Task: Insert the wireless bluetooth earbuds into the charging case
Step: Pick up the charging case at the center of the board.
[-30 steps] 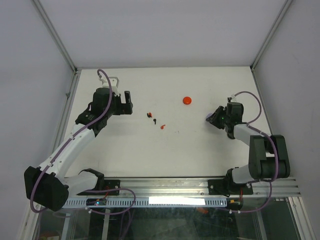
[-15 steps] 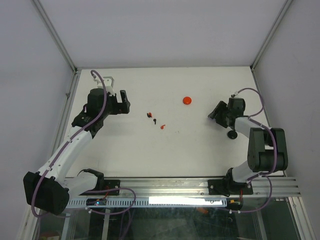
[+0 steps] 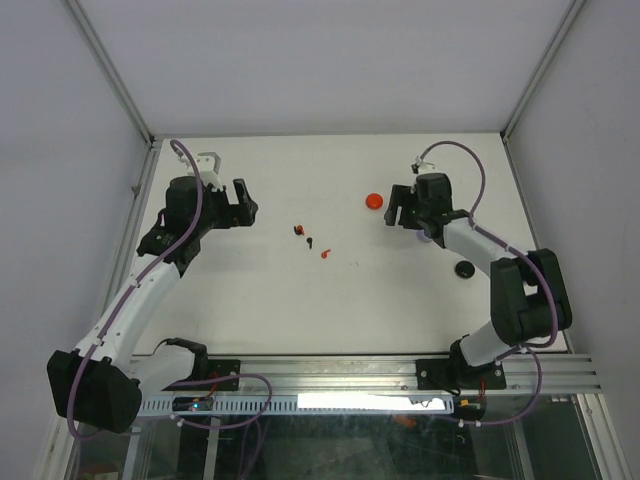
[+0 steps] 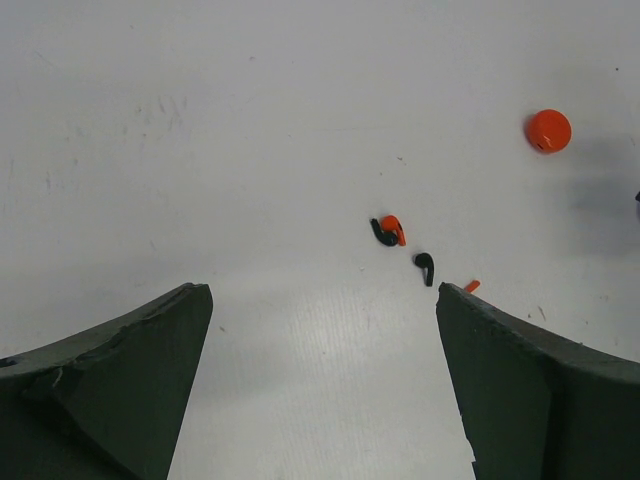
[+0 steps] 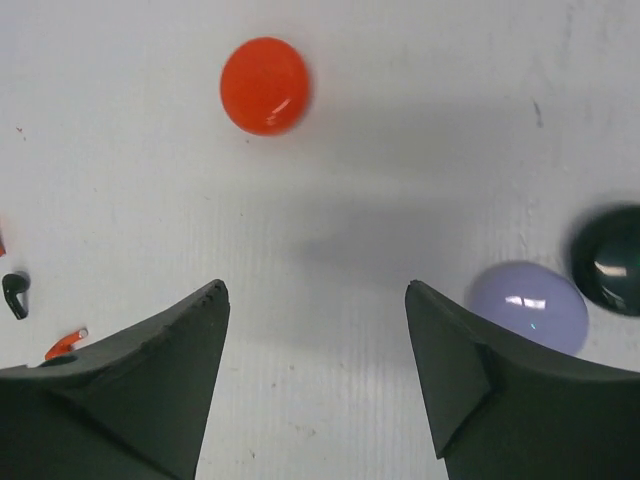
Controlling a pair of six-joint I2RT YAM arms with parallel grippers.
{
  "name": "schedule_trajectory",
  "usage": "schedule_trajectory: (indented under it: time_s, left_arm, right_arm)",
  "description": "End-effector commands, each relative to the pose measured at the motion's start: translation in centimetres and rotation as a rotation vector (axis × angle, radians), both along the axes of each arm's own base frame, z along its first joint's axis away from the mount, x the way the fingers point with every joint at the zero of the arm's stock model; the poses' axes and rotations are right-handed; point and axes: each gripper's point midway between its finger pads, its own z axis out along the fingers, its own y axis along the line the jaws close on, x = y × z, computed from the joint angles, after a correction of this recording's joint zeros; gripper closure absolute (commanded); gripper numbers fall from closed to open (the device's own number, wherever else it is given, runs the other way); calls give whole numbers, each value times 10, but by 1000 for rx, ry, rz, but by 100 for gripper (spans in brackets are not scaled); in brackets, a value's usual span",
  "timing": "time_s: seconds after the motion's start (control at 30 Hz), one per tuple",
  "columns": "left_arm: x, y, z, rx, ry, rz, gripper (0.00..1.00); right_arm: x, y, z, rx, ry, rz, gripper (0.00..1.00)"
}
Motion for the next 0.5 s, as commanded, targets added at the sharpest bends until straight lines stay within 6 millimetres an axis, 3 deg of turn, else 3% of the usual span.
schedule_trajectory:
  time_s: [0.0,0.23,0.47]
  left_arm:
    - [1,-3,19,-22,-79,-32,1]
    - [2,-7,14,-39,-60,-66,1]
    - [4,-2,11,-31,-53,-50,1]
  right_arm:
    - [35,29,16,-78,-126,130,25]
    - [77,65,16,-158,-216,224,25]
    - [110,56,-18,-224,-149,49,25]
